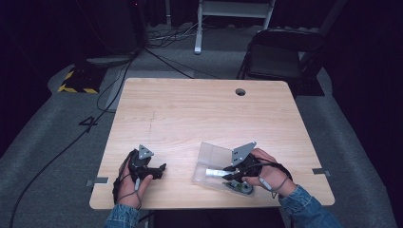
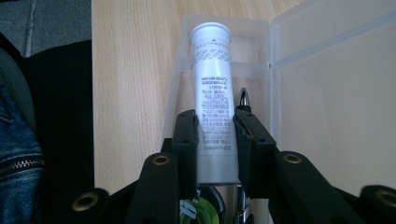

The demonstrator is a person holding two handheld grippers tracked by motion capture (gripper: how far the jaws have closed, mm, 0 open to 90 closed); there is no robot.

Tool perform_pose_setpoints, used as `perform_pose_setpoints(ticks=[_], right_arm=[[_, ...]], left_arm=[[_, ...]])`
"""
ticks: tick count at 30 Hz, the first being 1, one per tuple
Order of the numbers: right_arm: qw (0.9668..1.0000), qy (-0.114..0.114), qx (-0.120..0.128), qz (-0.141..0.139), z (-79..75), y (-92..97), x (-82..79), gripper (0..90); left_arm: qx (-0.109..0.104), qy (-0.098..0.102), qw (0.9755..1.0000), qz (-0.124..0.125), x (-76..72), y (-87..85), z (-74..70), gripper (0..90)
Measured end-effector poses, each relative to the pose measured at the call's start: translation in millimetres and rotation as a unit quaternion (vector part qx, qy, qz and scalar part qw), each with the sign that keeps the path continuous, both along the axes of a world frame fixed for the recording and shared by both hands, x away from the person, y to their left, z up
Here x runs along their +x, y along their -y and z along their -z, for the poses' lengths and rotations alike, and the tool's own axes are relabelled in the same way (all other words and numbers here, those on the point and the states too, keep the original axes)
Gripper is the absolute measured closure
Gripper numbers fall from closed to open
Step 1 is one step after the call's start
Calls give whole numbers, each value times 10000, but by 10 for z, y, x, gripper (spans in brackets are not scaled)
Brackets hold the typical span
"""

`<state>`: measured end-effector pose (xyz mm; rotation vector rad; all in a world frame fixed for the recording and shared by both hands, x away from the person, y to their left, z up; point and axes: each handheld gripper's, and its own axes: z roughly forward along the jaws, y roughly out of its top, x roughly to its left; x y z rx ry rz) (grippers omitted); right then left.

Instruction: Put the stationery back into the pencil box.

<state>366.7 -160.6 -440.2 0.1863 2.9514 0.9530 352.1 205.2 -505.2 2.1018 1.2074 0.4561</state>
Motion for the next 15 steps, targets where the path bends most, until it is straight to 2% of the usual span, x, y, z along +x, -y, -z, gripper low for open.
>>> perform_pose_setpoints(ticks=[8,15], right_arm=[[9999,-28,-136,-40,77,-54,16,718],[9999,-67,-112,-32,109,-60,36,718]], left_arm=[[2,0,10000,1,0,0,0,140],[1,0,10000,1,0,0,0,141]])
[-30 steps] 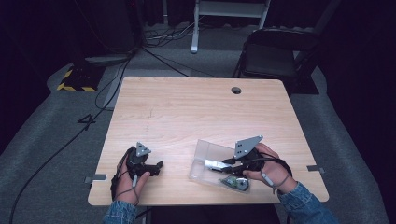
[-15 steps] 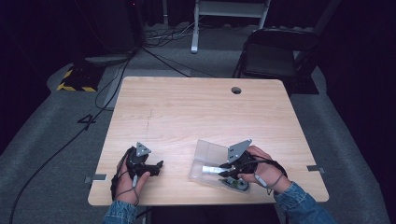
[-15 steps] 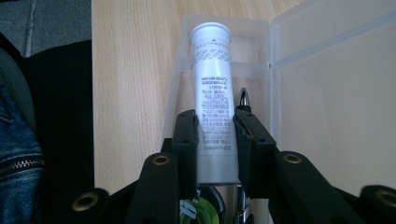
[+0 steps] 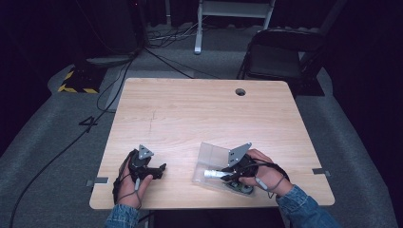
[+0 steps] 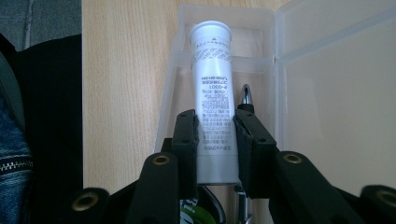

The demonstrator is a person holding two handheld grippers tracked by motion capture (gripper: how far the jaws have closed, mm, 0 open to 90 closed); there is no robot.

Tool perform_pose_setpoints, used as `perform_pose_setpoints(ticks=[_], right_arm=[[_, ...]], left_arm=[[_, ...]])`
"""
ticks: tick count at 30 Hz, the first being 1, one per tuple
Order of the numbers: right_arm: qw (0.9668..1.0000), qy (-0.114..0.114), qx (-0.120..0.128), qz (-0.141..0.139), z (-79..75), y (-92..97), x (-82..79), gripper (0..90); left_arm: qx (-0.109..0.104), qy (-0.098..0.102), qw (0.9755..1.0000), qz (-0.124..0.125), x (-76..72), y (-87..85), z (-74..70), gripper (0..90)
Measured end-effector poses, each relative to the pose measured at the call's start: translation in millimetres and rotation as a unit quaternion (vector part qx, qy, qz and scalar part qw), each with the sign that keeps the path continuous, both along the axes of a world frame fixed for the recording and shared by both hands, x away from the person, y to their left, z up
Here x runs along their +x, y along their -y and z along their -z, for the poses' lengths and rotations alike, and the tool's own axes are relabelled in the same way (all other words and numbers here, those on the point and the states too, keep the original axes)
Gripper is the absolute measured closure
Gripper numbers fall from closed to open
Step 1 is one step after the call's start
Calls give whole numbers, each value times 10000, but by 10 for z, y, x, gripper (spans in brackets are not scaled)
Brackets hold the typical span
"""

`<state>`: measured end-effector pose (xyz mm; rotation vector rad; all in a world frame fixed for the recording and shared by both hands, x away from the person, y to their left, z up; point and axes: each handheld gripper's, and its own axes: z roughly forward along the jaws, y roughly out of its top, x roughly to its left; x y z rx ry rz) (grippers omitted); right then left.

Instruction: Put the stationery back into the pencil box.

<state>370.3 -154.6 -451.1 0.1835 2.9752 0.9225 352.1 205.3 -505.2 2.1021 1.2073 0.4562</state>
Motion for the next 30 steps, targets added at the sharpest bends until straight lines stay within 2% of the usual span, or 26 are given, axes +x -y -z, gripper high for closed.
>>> perform_pose_setpoints(ticks=[7,12,20,30], right_arm=[[10000,56,8,24,-28,58,5,718],[10000,16,-10,-11,-34,74,-2,718],[9999,75,-115,-91,9,69,18,718],[9999,-30,-100,40,96,69,55,716]], left_arm=[[0,-3,10000,1,0,0,-1,141],[-1,-3,10000,3,1,0,0,141],[-2,-2,10000,1,0,0,0,141],[0,-1,10000,1,0,0,0,141]])
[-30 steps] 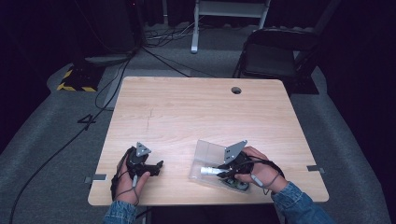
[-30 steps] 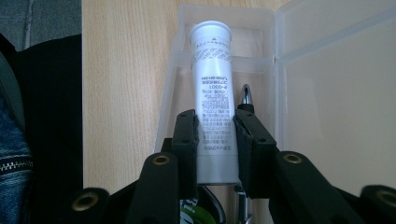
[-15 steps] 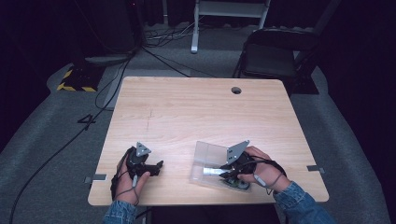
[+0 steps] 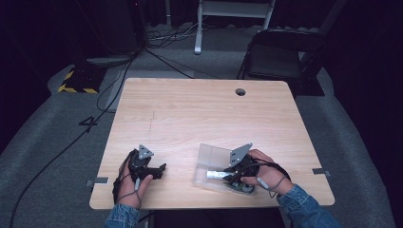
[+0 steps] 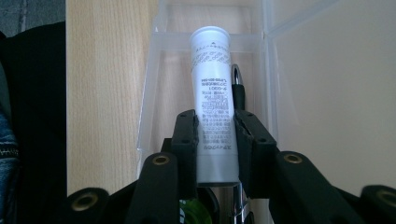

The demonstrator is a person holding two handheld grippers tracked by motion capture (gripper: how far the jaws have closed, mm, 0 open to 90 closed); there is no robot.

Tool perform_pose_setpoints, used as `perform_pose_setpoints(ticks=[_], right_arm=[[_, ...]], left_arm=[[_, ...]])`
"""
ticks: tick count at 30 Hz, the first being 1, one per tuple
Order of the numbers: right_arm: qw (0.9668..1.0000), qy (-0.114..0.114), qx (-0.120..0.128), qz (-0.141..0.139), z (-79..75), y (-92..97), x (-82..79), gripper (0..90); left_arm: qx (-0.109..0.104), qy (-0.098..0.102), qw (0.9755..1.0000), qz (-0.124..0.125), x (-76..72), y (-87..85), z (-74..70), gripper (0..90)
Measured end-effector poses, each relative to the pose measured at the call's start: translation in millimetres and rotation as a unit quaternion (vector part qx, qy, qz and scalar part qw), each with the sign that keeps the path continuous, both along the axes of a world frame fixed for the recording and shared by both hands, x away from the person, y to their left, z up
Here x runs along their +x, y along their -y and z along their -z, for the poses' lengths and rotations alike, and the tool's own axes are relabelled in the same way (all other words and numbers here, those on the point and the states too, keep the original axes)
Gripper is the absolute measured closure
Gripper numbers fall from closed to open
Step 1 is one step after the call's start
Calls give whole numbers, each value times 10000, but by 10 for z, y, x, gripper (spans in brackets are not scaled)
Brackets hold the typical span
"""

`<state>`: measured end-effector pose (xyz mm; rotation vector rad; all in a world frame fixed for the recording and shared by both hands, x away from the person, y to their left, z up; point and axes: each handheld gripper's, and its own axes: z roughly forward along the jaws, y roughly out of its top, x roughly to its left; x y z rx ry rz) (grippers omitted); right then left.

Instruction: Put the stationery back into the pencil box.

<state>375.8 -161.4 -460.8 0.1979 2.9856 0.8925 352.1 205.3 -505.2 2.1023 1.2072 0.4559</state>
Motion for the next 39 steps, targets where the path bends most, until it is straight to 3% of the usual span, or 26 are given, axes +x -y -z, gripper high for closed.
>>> perform_pose_setpoints(ticks=[11,24,31,39], right_arm=[[9997,-132,29,214,42,0,-4,700],[9998,49,-10,211,41,-8,-15,709],[9998,-11,-44,208,52,-24,-32,706],[9993,31,172,343,-19,19,-29,647]], left_arm=[[0,0,10000,-1,0,0,0,141],[-1,-2,10000,-1,0,0,0,141],[-3,-3,10000,-1,0,0,0,140],[3,-1,10000,9,5,2,-1,140]])
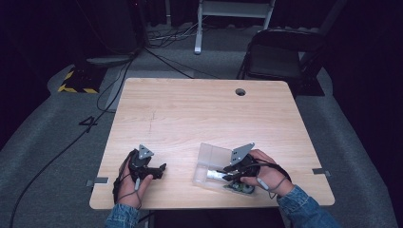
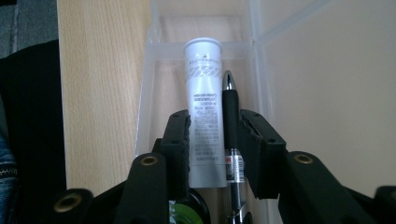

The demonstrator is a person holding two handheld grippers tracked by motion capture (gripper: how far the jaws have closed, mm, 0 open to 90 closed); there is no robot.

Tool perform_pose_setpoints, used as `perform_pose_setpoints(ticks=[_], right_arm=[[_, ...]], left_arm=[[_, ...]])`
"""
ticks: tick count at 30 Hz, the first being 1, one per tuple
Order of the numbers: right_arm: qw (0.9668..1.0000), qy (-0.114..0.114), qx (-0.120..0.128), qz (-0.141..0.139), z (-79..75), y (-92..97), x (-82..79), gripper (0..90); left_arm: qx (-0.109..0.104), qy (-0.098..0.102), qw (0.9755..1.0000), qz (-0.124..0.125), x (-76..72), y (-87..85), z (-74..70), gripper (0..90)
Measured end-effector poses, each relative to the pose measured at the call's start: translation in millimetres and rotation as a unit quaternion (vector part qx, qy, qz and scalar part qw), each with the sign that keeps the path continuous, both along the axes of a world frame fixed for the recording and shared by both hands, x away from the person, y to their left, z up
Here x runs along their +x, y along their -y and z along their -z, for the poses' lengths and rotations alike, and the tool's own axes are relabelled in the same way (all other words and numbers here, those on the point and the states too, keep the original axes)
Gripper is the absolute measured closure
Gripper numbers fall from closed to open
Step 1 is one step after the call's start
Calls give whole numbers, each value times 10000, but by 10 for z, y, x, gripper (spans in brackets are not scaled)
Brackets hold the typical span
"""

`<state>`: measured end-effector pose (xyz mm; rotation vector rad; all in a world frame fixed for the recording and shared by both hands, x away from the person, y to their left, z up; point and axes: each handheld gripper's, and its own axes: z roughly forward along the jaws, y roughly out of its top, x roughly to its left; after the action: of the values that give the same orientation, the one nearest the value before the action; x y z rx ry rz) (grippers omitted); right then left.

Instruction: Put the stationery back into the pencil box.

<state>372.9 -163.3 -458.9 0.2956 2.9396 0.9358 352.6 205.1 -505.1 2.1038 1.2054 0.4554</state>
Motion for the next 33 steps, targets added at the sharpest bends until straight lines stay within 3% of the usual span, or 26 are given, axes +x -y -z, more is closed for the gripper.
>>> perform_pose_setpoints(ticks=[9,17,21,22,23,24,25,28,32,33], right_arm=[[9988,259,330,255,-181,127,7,598],[9942,516,621,707,-359,308,39,539],[9888,639,812,1077,-453,451,77,487],[9888,639,812,1077,-453,451,77,487],[9863,675,899,1211,-482,507,97,461],[9863,675,899,1211,-482,507,97,461],[9832,749,954,1362,-515,580,119,444],[9810,781,998,1467,-532,636,133,433],[9760,846,978,1751,-565,777,161,428],[9734,857,1004,1872,-576,841,175,422]], left_arm=[[17,-20,10000,21,12,5,-3,140],[21,-11,10000,27,23,9,-3,139],[20,-3,10000,30,24,8,-3,139],[20,-2,10000,29,23,8,-3,139],[16,-4,10000,30,24,7,-3,140],[16,-4,10000,30,24,7,-3,140],[17,-3,10000,29,24,7,-3,140],[-1,-9,10000,15,25,8,-2,140],[3,-7,10000,-2,40,-1,-3,140],[-10,-13,10000,-5,44,1,-2,138]])
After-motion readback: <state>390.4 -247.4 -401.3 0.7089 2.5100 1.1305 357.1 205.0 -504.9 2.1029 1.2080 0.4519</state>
